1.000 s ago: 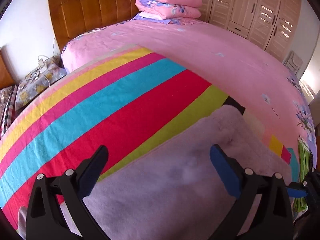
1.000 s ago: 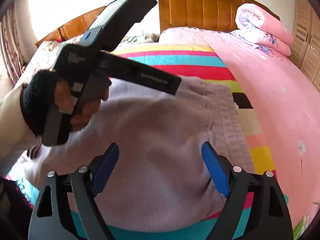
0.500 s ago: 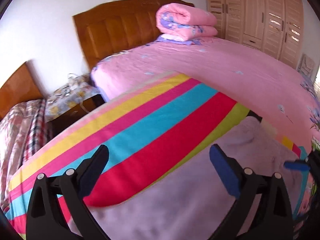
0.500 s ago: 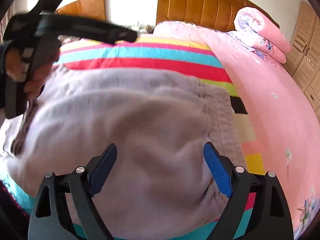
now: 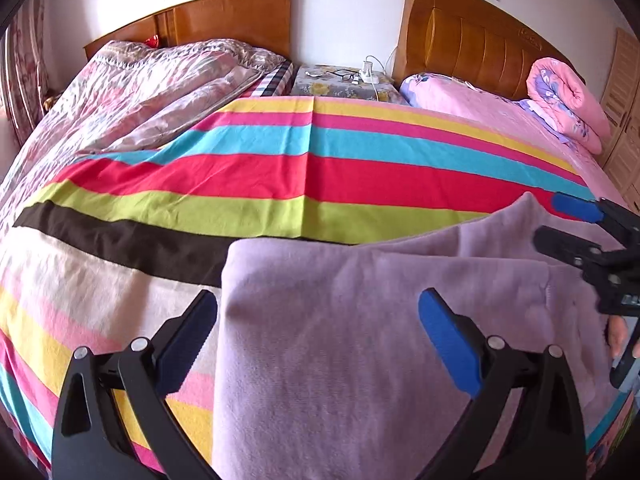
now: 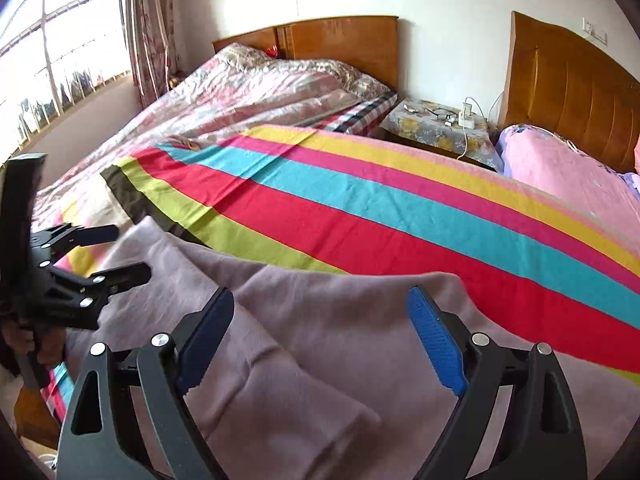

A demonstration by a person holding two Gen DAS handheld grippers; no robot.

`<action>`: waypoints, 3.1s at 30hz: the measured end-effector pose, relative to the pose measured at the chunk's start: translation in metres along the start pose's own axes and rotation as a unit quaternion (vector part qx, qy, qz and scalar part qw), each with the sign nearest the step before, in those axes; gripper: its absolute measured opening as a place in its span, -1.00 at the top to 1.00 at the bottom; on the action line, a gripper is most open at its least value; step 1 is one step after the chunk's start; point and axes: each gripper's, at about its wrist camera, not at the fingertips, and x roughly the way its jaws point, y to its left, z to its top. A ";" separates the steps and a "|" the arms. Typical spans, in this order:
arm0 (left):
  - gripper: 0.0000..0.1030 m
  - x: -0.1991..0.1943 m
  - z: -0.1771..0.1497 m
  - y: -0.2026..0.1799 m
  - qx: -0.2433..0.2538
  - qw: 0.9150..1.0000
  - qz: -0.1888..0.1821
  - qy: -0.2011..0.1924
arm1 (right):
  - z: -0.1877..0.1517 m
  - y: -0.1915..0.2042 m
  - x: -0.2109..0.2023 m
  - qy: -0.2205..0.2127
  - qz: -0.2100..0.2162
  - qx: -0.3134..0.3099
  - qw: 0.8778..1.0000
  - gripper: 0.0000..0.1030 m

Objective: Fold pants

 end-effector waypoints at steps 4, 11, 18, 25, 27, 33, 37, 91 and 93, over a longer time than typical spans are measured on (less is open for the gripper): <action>-0.95 0.012 -0.003 0.008 -0.018 1.000 -0.001 0.021 | -0.005 -0.007 0.041 0.038 -0.030 -0.004 0.999 -0.69; -0.96 0.018 -0.007 0.009 -0.033 0.999 0.001 0.026 | -0.016 -0.042 0.019 0.010 -0.124 0.086 0.989 -0.67; -0.97 0.018 -0.008 0.005 -0.033 0.999 0.011 0.030 | -0.040 0.047 -0.032 -0.024 -0.035 -0.078 0.996 -0.76; -0.97 0.018 -0.007 0.003 -0.027 0.999 0.024 0.025 | -0.059 0.053 -0.005 0.013 -0.051 -0.092 0.994 -0.80; -0.97 0.017 -0.007 0.002 -0.024 0.999 0.031 0.020 | -0.057 0.056 -0.015 0.006 -0.063 -0.076 0.995 -0.79; -0.97 0.014 -0.007 -0.001 -0.020 0.999 0.043 0.015 | -0.083 0.093 -0.022 0.020 -0.010 -0.125 0.992 -0.80; -0.97 0.013 -0.007 0.003 -0.032 0.999 0.042 0.014 | -0.094 0.076 -0.024 0.012 -0.006 -0.093 0.996 -0.80; -0.97 -0.039 -0.089 -0.065 0.041 0.999 -0.007 -0.008 | -0.319 -0.255 -0.208 -0.127 -0.022 0.514 0.848 0.41; -0.97 -0.040 -0.089 -0.065 0.040 0.999 -0.008 -0.009 | -0.308 -0.245 -0.218 -0.155 -0.036 0.503 0.850 0.47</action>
